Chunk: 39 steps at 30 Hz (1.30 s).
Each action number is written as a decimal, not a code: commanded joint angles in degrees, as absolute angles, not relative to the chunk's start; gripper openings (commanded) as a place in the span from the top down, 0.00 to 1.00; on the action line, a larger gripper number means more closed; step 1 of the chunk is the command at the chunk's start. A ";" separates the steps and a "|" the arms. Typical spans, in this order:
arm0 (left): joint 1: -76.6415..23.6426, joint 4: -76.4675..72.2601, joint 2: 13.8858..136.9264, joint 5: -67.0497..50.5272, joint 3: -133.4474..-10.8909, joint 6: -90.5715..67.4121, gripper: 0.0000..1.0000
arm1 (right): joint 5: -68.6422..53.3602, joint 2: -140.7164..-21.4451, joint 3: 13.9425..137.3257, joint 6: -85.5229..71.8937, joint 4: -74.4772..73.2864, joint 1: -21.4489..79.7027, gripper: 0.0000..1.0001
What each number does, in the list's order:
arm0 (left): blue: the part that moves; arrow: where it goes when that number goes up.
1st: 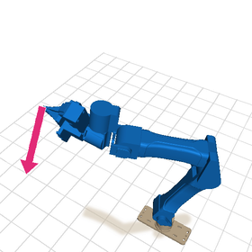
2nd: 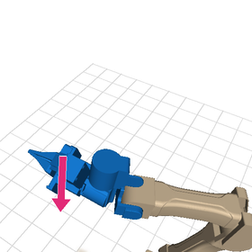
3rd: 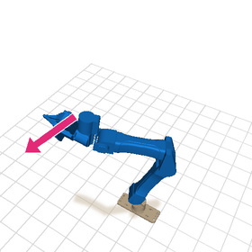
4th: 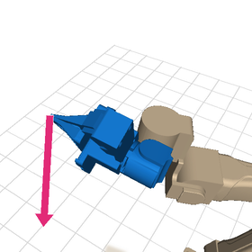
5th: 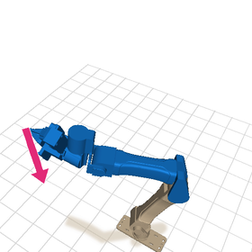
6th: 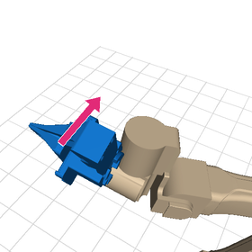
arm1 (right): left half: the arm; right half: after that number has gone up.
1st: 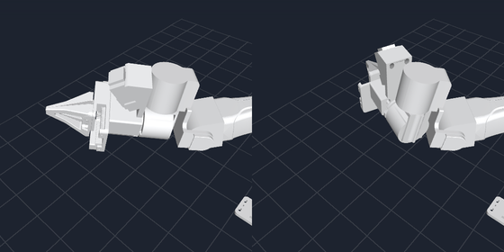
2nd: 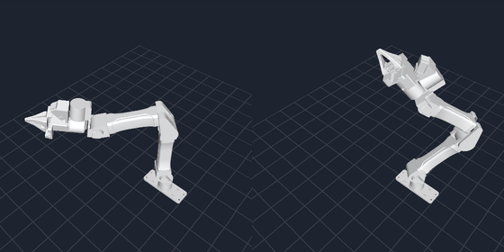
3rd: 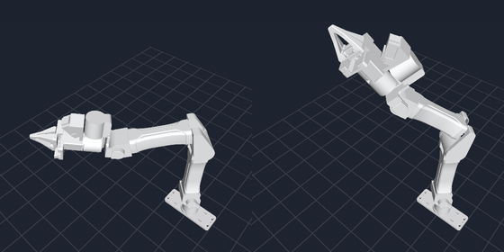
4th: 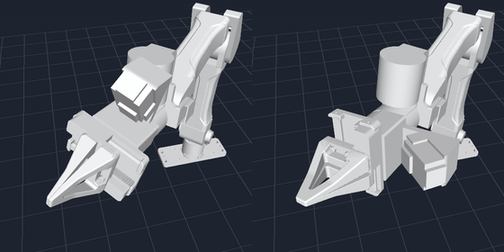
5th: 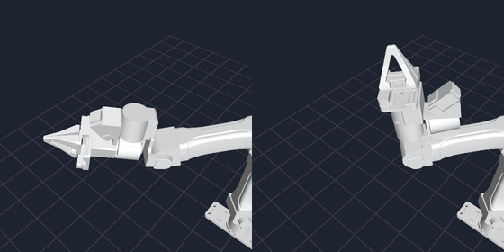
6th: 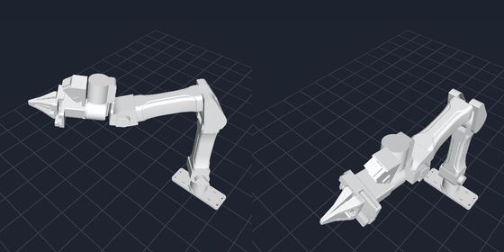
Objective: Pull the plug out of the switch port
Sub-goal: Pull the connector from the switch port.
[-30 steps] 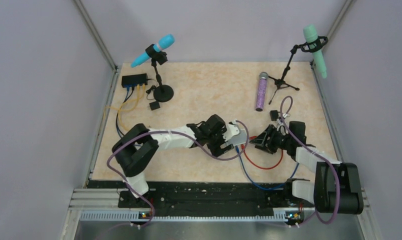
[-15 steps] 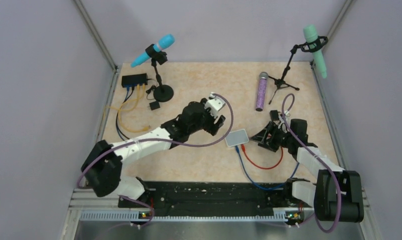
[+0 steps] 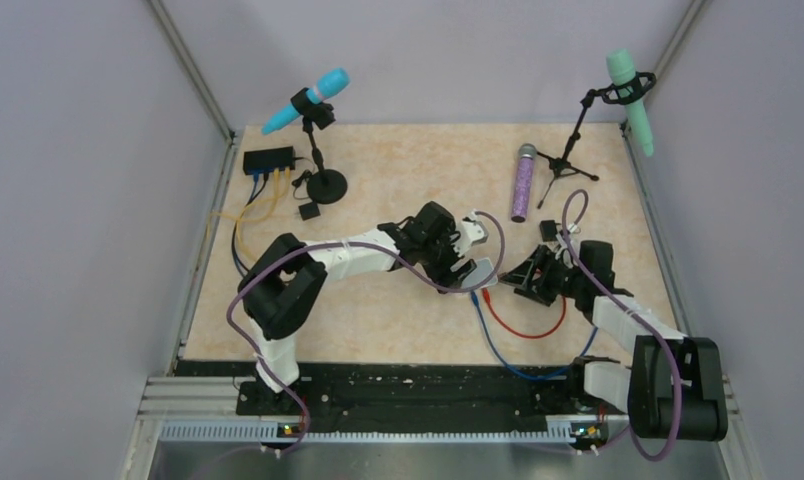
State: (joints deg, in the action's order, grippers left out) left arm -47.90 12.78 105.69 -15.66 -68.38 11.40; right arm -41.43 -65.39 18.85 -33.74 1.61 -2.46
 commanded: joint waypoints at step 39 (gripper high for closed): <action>-52.89 17.32 115.18 -8.16 -72.62 14.79 0.37 | -42.71 -89.60 13.32 -44.52 34.44 8.28 0.53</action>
